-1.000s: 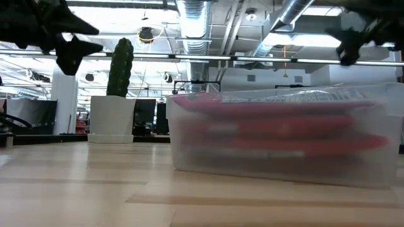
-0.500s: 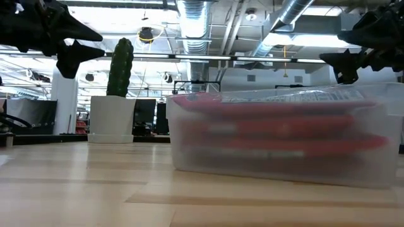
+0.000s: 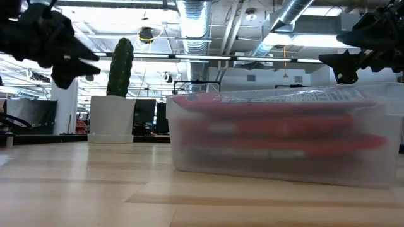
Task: Sort popcorn bags into baskets
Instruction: Return to Home Position
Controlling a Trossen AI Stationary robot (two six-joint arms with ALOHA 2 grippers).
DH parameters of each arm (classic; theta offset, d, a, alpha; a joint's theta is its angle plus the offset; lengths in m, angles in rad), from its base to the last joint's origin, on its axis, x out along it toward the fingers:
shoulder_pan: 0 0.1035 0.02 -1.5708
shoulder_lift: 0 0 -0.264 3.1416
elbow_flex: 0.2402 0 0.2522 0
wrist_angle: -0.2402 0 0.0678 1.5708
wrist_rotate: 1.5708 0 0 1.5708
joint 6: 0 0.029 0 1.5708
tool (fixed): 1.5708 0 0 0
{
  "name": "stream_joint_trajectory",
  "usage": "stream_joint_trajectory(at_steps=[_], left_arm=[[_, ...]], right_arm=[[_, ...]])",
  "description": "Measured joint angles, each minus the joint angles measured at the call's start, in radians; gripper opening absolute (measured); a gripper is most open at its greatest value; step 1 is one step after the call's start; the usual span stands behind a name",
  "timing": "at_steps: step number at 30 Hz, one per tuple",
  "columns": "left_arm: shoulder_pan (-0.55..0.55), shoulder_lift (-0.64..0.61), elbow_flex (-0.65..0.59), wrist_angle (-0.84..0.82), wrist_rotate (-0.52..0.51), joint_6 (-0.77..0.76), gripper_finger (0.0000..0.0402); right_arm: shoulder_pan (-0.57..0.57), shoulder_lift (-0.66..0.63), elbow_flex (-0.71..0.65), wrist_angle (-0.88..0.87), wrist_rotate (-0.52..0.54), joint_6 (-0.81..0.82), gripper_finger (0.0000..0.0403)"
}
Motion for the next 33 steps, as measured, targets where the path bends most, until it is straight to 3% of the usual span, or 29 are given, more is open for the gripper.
stream_joint_trajectory(at_steps=[8, 33], left_arm=[[0.000, 0.000, 0.000, -0.206, 0.000, 0.045, 0.0171], [0.000, 0.000, -0.002, -0.202, 0.008, 0.046, 0.0171]], right_arm=[[0.000, 0.000, 0.000, -0.002, -0.001, 0.000, 0.0260], [-0.001, 0.000, -0.002, 0.008, -0.002, 0.000, 0.0260]])
